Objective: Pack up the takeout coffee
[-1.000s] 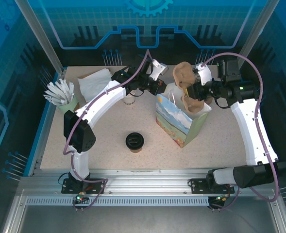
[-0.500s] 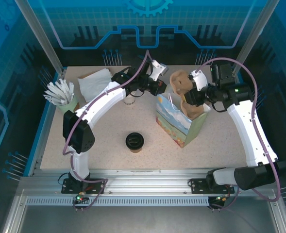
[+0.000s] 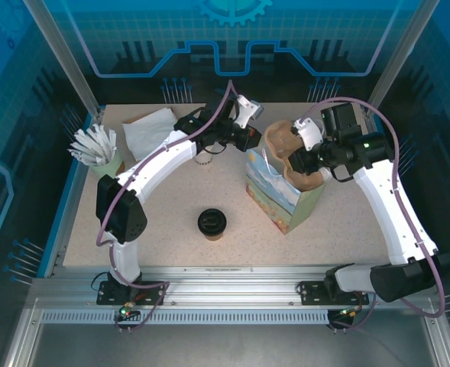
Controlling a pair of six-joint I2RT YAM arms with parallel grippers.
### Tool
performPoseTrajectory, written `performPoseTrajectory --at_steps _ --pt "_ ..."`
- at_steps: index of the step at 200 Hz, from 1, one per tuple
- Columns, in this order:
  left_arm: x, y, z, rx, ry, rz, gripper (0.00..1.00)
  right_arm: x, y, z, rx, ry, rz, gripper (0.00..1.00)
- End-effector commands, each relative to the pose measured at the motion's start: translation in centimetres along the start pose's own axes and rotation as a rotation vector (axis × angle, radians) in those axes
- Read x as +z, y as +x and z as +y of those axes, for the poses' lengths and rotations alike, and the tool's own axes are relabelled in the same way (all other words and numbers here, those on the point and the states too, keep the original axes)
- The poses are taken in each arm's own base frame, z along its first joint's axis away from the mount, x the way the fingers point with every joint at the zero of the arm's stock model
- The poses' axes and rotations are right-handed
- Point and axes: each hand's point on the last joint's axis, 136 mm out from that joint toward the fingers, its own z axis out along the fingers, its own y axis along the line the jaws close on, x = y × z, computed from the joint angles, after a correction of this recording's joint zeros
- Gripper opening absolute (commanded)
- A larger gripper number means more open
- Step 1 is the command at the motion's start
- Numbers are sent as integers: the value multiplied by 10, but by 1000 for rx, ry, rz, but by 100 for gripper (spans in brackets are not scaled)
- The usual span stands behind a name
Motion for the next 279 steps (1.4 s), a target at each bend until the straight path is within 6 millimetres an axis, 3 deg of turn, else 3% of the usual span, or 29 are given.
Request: performPoseTrajectory --at_steps 1,113,279 --pt "-12 -4 4 -3 -27 -23 0 7 18 1 5 16 87 25" --pt "-15 -1 6 -3 -45 -29 8 27 30 4 3 25 199 25" --pt "-21 -2 11 -4 -63 -38 23 37 39 4 19 38 282 25"
